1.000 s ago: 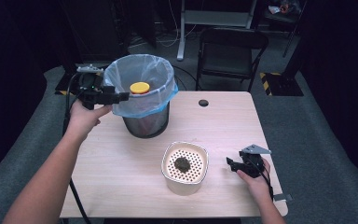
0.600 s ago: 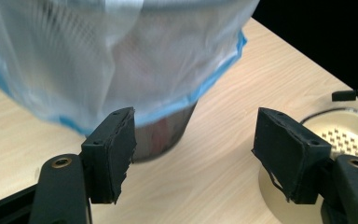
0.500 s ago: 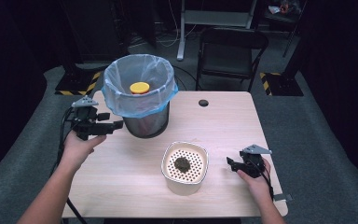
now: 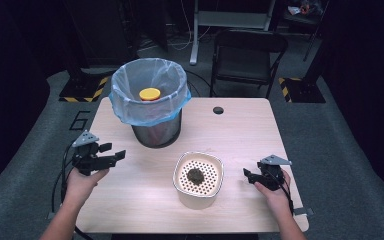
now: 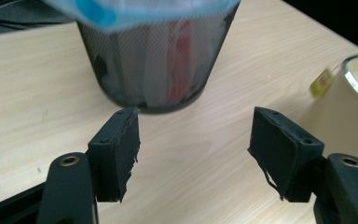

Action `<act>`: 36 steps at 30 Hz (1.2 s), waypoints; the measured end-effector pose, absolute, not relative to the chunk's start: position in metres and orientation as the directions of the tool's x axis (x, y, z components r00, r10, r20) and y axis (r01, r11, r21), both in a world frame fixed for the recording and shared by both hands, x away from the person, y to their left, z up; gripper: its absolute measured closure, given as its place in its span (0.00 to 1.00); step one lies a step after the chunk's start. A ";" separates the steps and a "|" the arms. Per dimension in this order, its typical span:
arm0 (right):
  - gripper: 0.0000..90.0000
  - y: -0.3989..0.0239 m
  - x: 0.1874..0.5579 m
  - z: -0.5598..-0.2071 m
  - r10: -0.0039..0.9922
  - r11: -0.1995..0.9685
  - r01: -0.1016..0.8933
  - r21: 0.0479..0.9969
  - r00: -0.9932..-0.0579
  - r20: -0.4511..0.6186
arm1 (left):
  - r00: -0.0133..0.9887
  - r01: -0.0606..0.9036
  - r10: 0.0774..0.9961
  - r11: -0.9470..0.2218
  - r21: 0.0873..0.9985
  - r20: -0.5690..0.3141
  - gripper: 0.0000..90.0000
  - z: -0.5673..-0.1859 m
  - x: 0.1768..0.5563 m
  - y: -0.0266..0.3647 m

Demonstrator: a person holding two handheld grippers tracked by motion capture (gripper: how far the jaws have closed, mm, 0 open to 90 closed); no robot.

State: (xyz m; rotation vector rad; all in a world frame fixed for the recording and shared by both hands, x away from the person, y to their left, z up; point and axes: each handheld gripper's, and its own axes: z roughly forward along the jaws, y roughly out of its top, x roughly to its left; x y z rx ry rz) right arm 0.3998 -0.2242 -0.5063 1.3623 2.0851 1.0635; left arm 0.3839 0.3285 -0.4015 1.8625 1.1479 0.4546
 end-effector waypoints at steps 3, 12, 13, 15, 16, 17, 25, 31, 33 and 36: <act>0.36 -0.224 0.400 -0.506 0.903 0.224 0.575 0.787 -0.426 0.054 | 0.502 0.537 0.855 -0.187 0.823 -0.133 0.36 -0.415 0.380 0.331; 0.36 -0.224 0.400 -0.508 0.903 0.222 0.580 0.783 -0.426 0.059 | 0.464 0.549 0.873 -0.151 0.822 -0.149 0.36 -0.459 0.371 0.340; 0.37 -0.224 0.400 -0.508 0.903 0.223 0.581 0.783 -0.426 0.059 | 0.461 0.551 0.875 -0.151 0.821 -0.149 0.36 -0.463 0.370 0.341; 0.36 -0.223 0.400 -0.508 0.905 0.221 0.581 0.783 -0.422 0.058 | 0.456 0.560 0.877 -0.153 0.814 -0.149 0.35 -0.471 0.371 0.343; 0.37 -0.223 0.400 -0.508 0.904 0.227 0.577 0.784 -0.424 0.050 | 0.454 0.565 0.879 -0.157 0.810 -0.146 0.35 -0.475 0.371 0.344; 0.36 -0.223 0.400 -0.508 0.904 0.226 0.575 0.786 -0.424 0.050 | 0.452 0.564 0.880 -0.158 0.810 -0.143 0.35 -0.478 0.372 0.344; 0.37 -0.224 0.401 -0.508 0.902 0.227 0.581 0.782 -0.427 0.056 | 0.430 0.593 0.891 -0.156 0.790 -0.147 0.34 -0.496 0.375 0.350; 0.36 -0.223 0.400 -0.508 0.901 0.227 0.579 0.783 -0.429 0.055 | 0.404 0.618 0.897 -0.125 0.777 -0.177 0.34 -0.503 0.376 0.353; 0.37 -0.223 0.401 -0.509 0.900 0.240 0.576 0.782 -0.434 0.044 | 0.391 0.614 0.901 -0.105 0.782 -0.186 0.34 -0.505 0.377 0.354; 0.37 -0.224 0.402 -0.509 0.904 0.234 0.582 0.779 -0.424 0.046 | 0.402 0.614 0.903 -0.144 0.776 -0.151 0.34 -0.506 0.378 0.357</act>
